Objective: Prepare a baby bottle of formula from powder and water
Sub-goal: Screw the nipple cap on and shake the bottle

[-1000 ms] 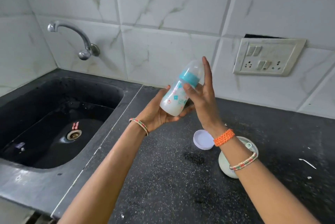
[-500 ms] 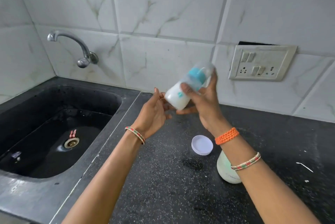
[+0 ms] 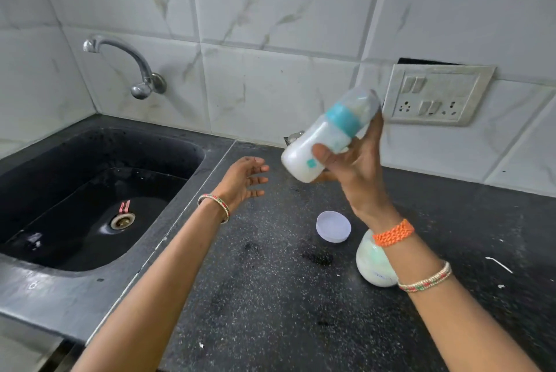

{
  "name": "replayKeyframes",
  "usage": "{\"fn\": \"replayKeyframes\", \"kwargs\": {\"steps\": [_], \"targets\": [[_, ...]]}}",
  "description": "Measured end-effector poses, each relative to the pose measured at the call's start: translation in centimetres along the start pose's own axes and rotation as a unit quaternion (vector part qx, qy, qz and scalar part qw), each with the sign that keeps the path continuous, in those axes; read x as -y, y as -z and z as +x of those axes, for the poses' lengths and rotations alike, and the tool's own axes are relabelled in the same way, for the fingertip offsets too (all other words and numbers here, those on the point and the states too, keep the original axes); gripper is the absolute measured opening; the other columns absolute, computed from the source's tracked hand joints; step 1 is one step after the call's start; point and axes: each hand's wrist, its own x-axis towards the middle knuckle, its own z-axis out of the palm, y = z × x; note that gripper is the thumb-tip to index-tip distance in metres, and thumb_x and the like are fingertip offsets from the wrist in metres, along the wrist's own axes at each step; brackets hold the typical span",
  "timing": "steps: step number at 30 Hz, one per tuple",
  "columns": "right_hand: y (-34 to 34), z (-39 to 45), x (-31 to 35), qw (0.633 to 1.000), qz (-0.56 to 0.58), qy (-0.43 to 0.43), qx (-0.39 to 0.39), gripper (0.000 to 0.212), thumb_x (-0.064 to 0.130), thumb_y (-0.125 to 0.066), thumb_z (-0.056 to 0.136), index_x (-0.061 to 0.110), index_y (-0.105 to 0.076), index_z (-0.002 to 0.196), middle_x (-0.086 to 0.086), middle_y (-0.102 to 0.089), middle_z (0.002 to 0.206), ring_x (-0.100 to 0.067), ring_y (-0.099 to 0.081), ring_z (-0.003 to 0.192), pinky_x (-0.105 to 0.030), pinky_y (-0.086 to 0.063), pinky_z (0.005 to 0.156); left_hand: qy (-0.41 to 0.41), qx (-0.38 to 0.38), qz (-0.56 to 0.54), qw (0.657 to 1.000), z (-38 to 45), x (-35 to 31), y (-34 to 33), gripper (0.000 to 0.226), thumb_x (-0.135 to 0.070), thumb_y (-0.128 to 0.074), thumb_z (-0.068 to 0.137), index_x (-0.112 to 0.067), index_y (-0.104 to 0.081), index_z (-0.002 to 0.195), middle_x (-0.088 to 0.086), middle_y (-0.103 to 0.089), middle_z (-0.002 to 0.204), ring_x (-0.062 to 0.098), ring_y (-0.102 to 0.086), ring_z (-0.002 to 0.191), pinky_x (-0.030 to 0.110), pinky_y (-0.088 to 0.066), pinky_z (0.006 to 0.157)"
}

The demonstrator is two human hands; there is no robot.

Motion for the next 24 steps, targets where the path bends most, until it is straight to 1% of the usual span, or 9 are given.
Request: {"fn": "replayKeyframes", "kwargs": {"steps": [3, 5, 7, 10, 14, 18, 19, 22, 24], "targets": [[1.2, 0.7, 0.3, 0.992, 0.089, 0.033, -0.086, 0.099, 0.019, -0.076, 0.079, 0.028, -0.004, 0.146, -0.007, -0.055, 0.121, -0.028, -0.065, 0.104, -0.061, -0.056, 0.063, -0.012, 0.0, -0.006, 1.0, -0.1, -0.4, -0.1, 0.01, -0.015, -0.042, 0.095, -0.017, -0.052, 0.095, -0.001, -0.06, 0.09, 0.017, -0.056, 0.076, 0.034, -0.046, 0.068], [1.0, 0.5, 0.5, 0.999, 0.048, 0.008, -0.024, 0.1, 0.019, -0.077, 0.077, 0.027, -0.006, 0.146, -0.004, -0.056, 0.117, -0.025, -0.065, 0.102, -0.052, -0.058, 0.06, -0.016, 0.004, -0.019, 1.0, -0.2, -0.6, -0.3, 0.01, -0.015, -0.042, 0.094, -0.017, -0.052, 0.094, 0.0, -0.059, 0.088, 0.017, -0.056, 0.073, 0.034, -0.046, 0.067], [0.5, -0.3, 0.1, 0.999, -0.002, -0.014, 0.032, 0.103, 0.02, -0.079, 0.072, 0.026, -0.008, 0.147, -0.011, -0.056, 0.121, -0.029, -0.064, 0.104, -0.053, -0.058, 0.063, -0.014, 0.014, -0.012, 1.0, -0.3, -0.9, -0.7, 0.01, -0.014, -0.042, 0.094, -0.018, -0.052, 0.093, 0.0, -0.06, 0.088, 0.016, -0.056, 0.071, 0.033, -0.046, 0.065], [0.8, -0.5, -0.5, 0.989, 0.133, -0.014, -0.07, 0.098, 0.023, -0.077, 0.075, 0.028, -0.008, 0.145, -0.01, -0.059, 0.12, -0.035, -0.062, 0.106, -0.061, -0.056, 0.062, -0.03, 0.027, -0.029, 0.999, -0.5, -1.4, -0.9, 0.011, -0.016, -0.041, 0.095, -0.018, -0.052, 0.092, -0.001, -0.06, 0.087, 0.016, -0.057, 0.071, 0.033, -0.046, 0.065], [0.3, -1.7, -0.2, 0.999, 0.015, -0.038, 0.034, 0.1, 0.025, -0.081, 0.071, 0.031, -0.015, 0.146, -0.008, -0.06, 0.12, -0.038, -0.061, 0.11, -0.064, -0.054, 0.071, -0.035, 0.038, -0.013, 0.999, -1.2, -2.7, -1.7, 0.012, -0.017, -0.041, 0.095, -0.016, -0.052, 0.093, 0.0, -0.059, 0.086, 0.016, -0.056, 0.07, 0.031, -0.047, 0.064], [0.2, -0.6, 0.4, 0.978, 0.157, 0.01, -0.137, 0.092, 0.018, -0.072, 0.082, 0.029, -0.006, 0.145, -0.008, -0.057, 0.12, -0.031, -0.065, 0.104, -0.055, -0.057, 0.06, -0.054, 0.046, -0.031, 0.997, -1.9, -3.4, -2.4, 0.01, -0.013, -0.043, 0.092, -0.017, -0.052, 0.091, -0.002, -0.06, 0.082, 0.015, -0.057, 0.068, 0.029, -0.049, 0.06], [0.1, -0.5, 0.5, 0.983, 0.142, 0.013, -0.119, 0.095, 0.018, -0.073, 0.08, 0.029, -0.006, 0.146, -0.006, -0.057, 0.118, -0.031, -0.065, 0.104, -0.054, -0.057, 0.059, -0.053, 0.052, -0.028, 0.997, -2.0, -3.4, -2.4, 0.01, -0.013, -0.043, 0.092, -0.016, -0.052, 0.091, -0.002, -0.06, 0.082, 0.015, -0.057, 0.067, 0.029, -0.049, 0.059], [0.0, -1.2, 0.6, 0.999, -0.021, -0.003, 0.044, 0.098, 0.02, -0.077, 0.069, 0.031, -0.017, 0.145, -0.004, -0.063, 0.114, -0.033, -0.064, 0.105, -0.056, -0.058, 0.065, -0.05, 0.056, -0.013, 0.997, -1.8, -3.3, -2.7, 0.01, -0.013, -0.043, 0.091, -0.014, -0.053, 0.092, 0.002, -0.059, 0.083, 0.017, -0.057, 0.069, 0.03, -0.05, 0.06], [-0.1, -0.6, 0.7, 0.999, 0.035, 0.017, -0.012, 0.089, 0.016, -0.077, 0.073, 0.026, -0.021, 0.142, -0.009, -0.061, 0.118, -0.034, -0.063, 0.106, -0.06, -0.056, 0.065, -0.054, 0.055, -0.03, 0.997, -1.7, -3.1, -2.7, 0.01, -0.014, -0.043, 0.092, -0.015, -0.053, 0.092, 0.0, -0.059, 0.082, 0.016, -0.057, 0.068, 0.031, -0.049, 0.061]]}}
